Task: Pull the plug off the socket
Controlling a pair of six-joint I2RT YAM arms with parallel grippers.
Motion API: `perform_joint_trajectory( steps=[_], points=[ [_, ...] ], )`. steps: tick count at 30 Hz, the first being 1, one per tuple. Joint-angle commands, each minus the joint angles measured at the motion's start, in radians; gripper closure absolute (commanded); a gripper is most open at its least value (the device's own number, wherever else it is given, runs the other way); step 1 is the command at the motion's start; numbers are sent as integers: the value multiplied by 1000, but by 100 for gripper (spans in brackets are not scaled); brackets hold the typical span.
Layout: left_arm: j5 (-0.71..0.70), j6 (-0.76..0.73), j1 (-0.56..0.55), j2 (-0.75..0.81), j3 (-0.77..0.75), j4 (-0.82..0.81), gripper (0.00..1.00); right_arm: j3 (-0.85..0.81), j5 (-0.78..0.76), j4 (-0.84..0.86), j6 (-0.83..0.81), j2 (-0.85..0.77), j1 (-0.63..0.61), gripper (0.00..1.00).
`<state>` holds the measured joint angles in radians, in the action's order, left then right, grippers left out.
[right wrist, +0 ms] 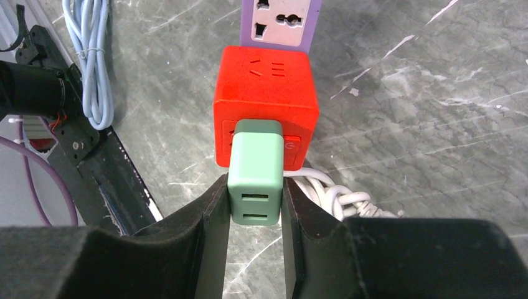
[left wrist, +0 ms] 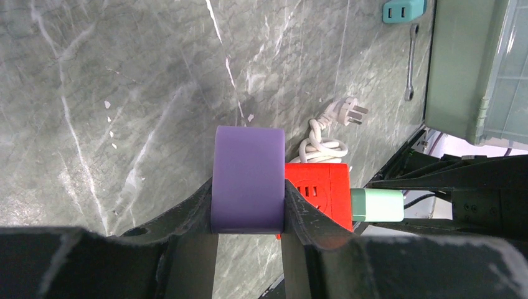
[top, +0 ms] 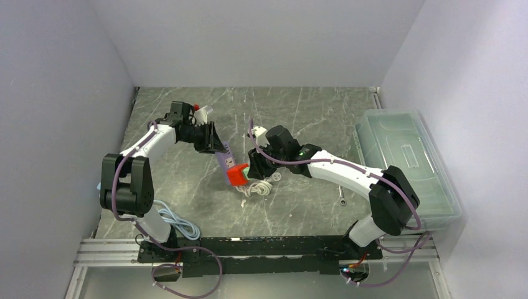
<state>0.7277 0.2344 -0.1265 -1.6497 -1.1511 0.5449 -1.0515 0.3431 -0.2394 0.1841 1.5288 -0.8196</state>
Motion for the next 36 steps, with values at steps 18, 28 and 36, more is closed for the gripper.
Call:
perform_joint_trajectory(
  steps=[18, 28, 36],
  points=[
    [-51, 35, -5, 58, -22, -45, 100, -37, -66, -46, 154, -55, -23, 100],
    [-4, 27, -7, 55, -19, -59, 100, 2, 104, 15, 14, -106, -23, 100],
    [-2, 17, -16, 55, -21, -58, 100, -11, 145, 0, -36, -86, -20, 100]
  ],
)
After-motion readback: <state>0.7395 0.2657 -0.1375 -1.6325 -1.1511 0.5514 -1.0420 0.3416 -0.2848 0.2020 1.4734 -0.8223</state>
